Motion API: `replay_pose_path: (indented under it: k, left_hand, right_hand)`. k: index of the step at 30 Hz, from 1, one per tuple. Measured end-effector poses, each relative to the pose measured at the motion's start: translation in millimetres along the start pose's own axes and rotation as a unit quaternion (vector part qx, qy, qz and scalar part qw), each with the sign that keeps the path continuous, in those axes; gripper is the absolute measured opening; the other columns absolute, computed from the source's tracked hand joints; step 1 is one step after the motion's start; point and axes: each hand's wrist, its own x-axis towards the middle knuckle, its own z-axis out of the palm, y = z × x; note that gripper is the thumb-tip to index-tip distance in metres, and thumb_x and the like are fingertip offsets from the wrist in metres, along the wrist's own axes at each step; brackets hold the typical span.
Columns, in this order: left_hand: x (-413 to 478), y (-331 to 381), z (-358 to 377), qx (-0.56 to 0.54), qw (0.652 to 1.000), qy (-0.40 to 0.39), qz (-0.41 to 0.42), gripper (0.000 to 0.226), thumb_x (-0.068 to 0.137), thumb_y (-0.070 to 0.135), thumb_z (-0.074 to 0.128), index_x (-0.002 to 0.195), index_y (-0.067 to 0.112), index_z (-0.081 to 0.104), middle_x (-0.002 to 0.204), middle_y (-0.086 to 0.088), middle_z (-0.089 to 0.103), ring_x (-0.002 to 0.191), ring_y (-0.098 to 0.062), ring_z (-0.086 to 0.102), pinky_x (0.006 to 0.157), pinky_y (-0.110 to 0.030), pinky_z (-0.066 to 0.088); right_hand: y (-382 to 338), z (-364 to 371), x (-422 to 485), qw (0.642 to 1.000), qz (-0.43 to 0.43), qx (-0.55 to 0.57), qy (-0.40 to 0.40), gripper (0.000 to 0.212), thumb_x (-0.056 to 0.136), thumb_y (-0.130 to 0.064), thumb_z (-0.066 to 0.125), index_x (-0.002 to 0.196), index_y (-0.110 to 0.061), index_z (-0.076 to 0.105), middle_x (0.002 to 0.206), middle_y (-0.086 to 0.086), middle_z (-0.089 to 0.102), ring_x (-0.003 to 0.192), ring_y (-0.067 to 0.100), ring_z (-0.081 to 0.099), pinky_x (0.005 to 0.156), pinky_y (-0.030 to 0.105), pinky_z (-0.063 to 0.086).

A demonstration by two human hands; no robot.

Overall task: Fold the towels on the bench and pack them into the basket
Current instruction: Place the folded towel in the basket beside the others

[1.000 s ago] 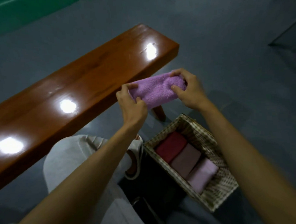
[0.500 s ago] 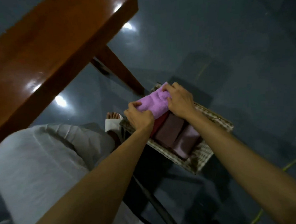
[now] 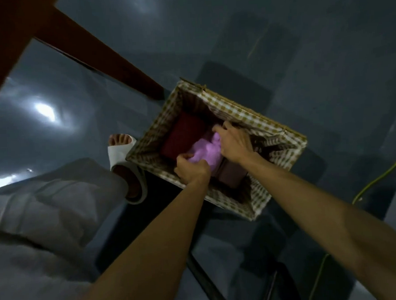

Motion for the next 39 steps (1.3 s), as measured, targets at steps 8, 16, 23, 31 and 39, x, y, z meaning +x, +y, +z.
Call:
replay_pose_path:
  k: [8,16,23,31,39]
  left_hand:
    - [23.0,-23.0,31.7,0.019,0.998,-0.014,-0.057,0.04,0.09,0.002,0.065,0.129,-0.003,0.062,0.134,-0.023,0.06,0.128,-0.038,0.055,0.109,-0.037,0.044]
    - [44.1,-30.1,45.0,0.118,0.982,-0.123,-0.079,0.044,0.104,0.012,0.054,0.141,-0.009,0.048,0.15,-0.023,0.049,0.137,-0.035,0.048,0.107,-0.028,0.032]
    - [48.6,-27.1,42.8,0.233,0.957,-0.136,-0.101,0.046,0.107,0.024,0.05,0.139,-0.009,0.052,0.146,-0.021,0.054,0.135,-0.035,0.051,0.11,-0.037,0.04]
    - [37.7,-37.7,45.0,0.543,0.755,-0.33,0.162,0.084,0.091,0.033,0.072,0.156,0.024,0.019,0.168,-0.01,-0.001,0.15,-0.033,0.023,0.108,-0.046,0.04]
    - [50.4,-36.0,44.4,0.476,0.783,-0.396,0.068,0.099,0.095,0.035,0.068,0.164,0.021,-0.001,0.168,-0.014,-0.022,0.15,-0.04,0.029,0.113,-0.044,0.036]
  right_hand:
    - [15.9,31.9,19.8,0.998,0.047,0.029,-0.014,0.071,0.085,-0.004,0.063,0.152,-0.016,0.041,0.151,0.016,0.043,0.133,0.038,0.047,0.104,0.046,0.045]
    - [20.4,50.3,26.9,0.997,0.076,-0.004,-0.023,0.066,0.089,0.001,0.056,0.153,-0.006,0.038,0.159,0.02,0.033,0.145,0.037,0.032,0.114,0.045,0.034]
    - [19.6,58.8,40.7,0.995,0.084,0.01,-0.058,0.053,0.085,0.001,0.06,0.138,0.0,0.053,0.149,0.024,0.041,0.137,0.04,0.038,0.112,0.04,0.032]
    - [20.6,63.1,44.1,0.993,0.111,0.041,-0.029,0.054,0.098,-0.012,0.045,0.151,-0.001,0.036,0.157,0.017,0.035,0.143,0.036,0.031,0.118,0.038,0.02]
    - [16.0,54.3,49.0,0.998,-0.019,0.004,-0.068,0.028,0.073,0.019,0.067,0.101,0.016,0.068,0.1,0.034,0.067,0.087,0.05,0.067,0.077,0.047,0.055]
